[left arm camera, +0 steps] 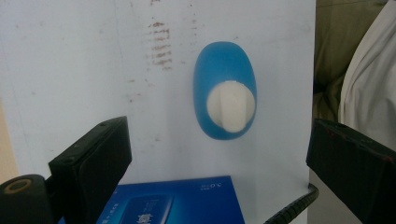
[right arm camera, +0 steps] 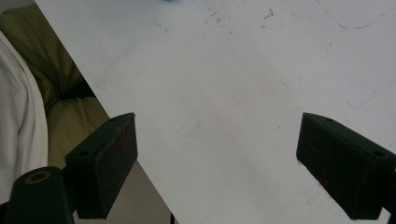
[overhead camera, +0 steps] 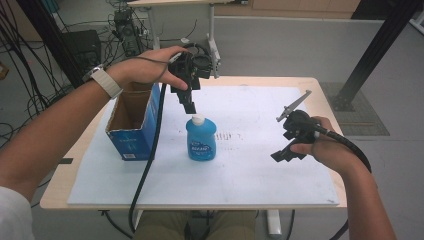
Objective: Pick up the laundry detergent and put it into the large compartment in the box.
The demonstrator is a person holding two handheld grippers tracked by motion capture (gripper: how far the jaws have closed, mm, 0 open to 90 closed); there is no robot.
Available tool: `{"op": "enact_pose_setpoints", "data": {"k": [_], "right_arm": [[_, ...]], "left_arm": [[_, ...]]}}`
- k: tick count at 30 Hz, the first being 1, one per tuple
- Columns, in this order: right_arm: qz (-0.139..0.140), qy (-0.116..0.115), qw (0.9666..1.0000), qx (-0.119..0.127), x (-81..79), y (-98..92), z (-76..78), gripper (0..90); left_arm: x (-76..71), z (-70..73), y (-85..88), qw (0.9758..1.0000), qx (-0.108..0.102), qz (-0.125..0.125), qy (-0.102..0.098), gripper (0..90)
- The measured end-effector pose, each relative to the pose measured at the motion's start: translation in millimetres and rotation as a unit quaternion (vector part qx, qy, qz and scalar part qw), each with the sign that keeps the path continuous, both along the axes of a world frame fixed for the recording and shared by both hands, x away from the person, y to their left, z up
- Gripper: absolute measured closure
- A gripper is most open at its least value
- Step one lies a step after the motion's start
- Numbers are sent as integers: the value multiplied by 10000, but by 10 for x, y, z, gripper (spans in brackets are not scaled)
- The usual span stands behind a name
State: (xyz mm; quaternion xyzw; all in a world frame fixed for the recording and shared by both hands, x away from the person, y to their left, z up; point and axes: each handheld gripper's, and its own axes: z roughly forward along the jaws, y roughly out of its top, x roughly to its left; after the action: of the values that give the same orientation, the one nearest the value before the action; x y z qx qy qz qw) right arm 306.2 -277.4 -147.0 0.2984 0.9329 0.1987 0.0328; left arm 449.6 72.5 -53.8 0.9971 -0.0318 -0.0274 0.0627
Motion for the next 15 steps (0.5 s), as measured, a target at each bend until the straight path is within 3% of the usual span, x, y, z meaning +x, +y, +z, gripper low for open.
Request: {"op": "enact_pose_setpoints", "data": {"k": [15], "right_arm": [[-14,21,10000,10,-3,-8,-43,126]], "left_arm": [[-36,-124,-72,10000,29,-59,37,72]]}}
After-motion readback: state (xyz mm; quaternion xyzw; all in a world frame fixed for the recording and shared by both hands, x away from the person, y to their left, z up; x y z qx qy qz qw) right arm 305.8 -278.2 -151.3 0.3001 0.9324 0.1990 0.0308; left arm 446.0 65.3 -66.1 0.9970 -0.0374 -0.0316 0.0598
